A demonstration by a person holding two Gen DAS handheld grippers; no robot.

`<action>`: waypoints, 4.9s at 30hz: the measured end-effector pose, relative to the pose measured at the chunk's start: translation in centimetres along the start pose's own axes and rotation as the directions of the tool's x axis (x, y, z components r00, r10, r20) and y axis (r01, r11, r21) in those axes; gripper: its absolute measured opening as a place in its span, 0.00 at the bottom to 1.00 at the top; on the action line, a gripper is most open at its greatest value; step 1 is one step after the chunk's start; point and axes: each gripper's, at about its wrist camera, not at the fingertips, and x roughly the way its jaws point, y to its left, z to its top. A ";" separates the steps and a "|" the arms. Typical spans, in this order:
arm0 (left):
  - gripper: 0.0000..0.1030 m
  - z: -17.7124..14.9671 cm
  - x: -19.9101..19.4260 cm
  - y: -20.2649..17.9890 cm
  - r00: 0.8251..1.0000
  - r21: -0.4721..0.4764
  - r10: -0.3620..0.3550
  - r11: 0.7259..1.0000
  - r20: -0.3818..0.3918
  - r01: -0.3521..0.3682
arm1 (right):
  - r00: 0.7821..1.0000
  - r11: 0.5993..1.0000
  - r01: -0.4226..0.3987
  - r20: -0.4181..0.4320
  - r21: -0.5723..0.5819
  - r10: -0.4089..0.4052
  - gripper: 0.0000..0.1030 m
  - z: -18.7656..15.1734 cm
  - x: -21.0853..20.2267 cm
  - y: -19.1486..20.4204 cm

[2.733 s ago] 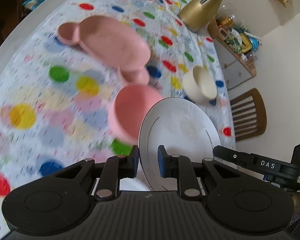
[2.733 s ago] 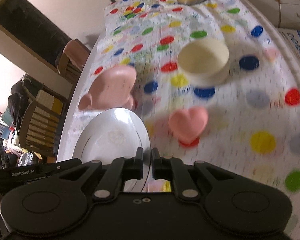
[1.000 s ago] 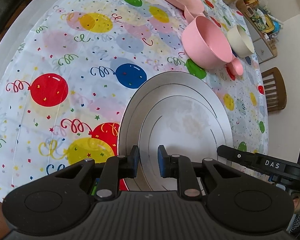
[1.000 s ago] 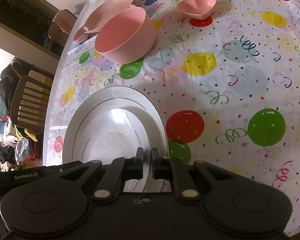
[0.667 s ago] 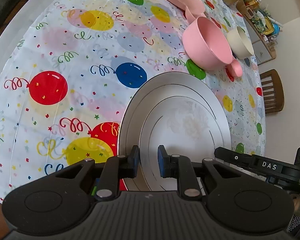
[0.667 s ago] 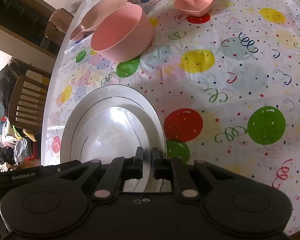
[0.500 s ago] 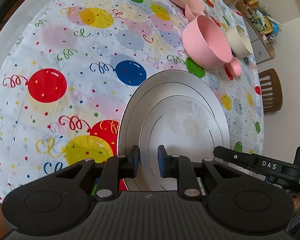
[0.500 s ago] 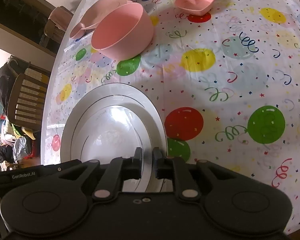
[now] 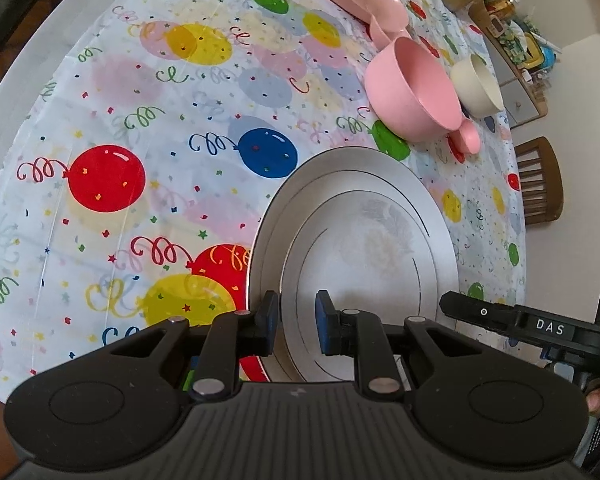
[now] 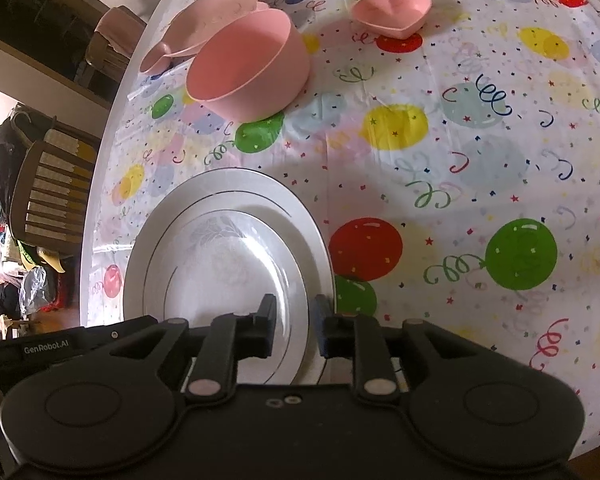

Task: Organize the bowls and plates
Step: 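Open both grippers and lift away from the stacked plates, then move both grippers toward the pink bear-shaped plate, then close both grippers on the rim of the pink bear-shaped plate, then lift the pink bear plate with both grippers toward the white plate stack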

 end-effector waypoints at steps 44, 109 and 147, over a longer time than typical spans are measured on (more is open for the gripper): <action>0.55 10.1 -6.1 -12.3 0.931 0.246 -0.012 0.966 0.365 -0.084 | 0.950 0.941 0.081 0.310 -0.327 0.026 0.70 10.0 -7.8 5.7; 0.15 28.6 9.8 -6.6 0.883 -0.182 0.338 0.939 0.325 -0.293 | 0.992 0.944 0.085 0.119 -0.319 -0.049 0.07 33.1 12.5 4.7; 0.14 17.5 -3.3 -9.5 0.903 -0.015 0.229 0.971 0.363 -0.240 | 0.970 0.908 0.090 0.242 -0.409 0.013 0.10 20.4 -2.7 9.1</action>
